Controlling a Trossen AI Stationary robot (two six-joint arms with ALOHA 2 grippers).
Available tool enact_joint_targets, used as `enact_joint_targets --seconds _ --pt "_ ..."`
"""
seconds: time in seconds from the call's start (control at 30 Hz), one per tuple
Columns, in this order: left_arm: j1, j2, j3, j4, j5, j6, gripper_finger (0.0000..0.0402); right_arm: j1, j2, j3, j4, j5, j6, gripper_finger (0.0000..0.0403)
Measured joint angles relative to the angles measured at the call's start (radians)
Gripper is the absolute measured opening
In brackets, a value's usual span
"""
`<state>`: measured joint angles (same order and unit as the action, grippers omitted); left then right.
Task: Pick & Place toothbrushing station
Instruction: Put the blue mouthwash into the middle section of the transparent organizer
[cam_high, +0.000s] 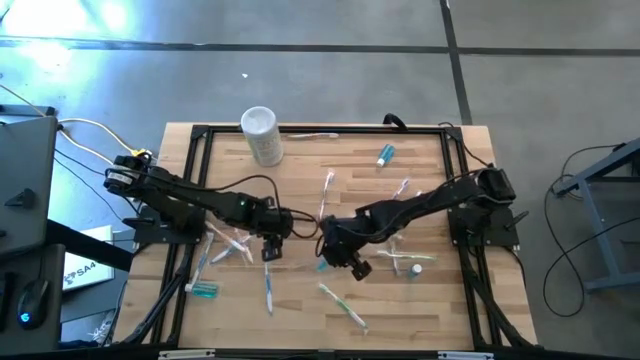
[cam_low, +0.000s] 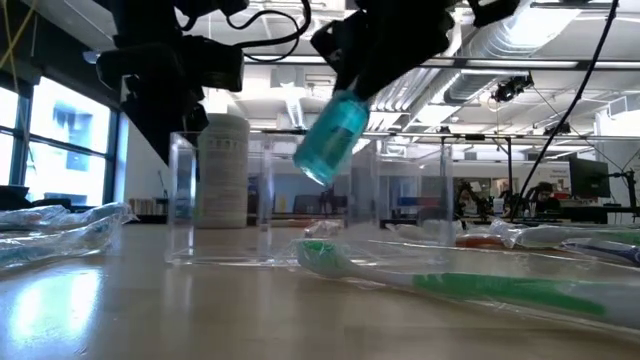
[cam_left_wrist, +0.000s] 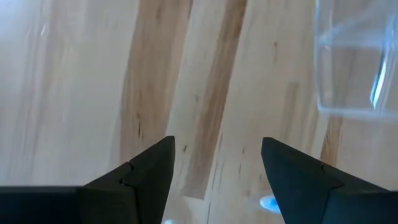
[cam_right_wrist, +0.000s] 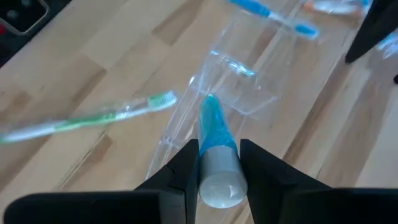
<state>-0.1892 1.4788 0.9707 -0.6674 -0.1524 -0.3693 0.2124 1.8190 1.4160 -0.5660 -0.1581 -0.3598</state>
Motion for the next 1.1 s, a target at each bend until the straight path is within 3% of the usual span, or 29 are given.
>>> enact_joint_targets --seconds 0.37,1.1 --pt "-0.001 0.000 0.000 -0.029 0.002 0.001 0.0234 -0.036 -0.004 0.043 -0.067 0.128 0.000 0.0089" --pt "-0.001 0.000 0.000 -0.061 0.003 -0.001 0.0234 -0.091 0.036 0.045 -0.199 0.081 0.101 0.0089"
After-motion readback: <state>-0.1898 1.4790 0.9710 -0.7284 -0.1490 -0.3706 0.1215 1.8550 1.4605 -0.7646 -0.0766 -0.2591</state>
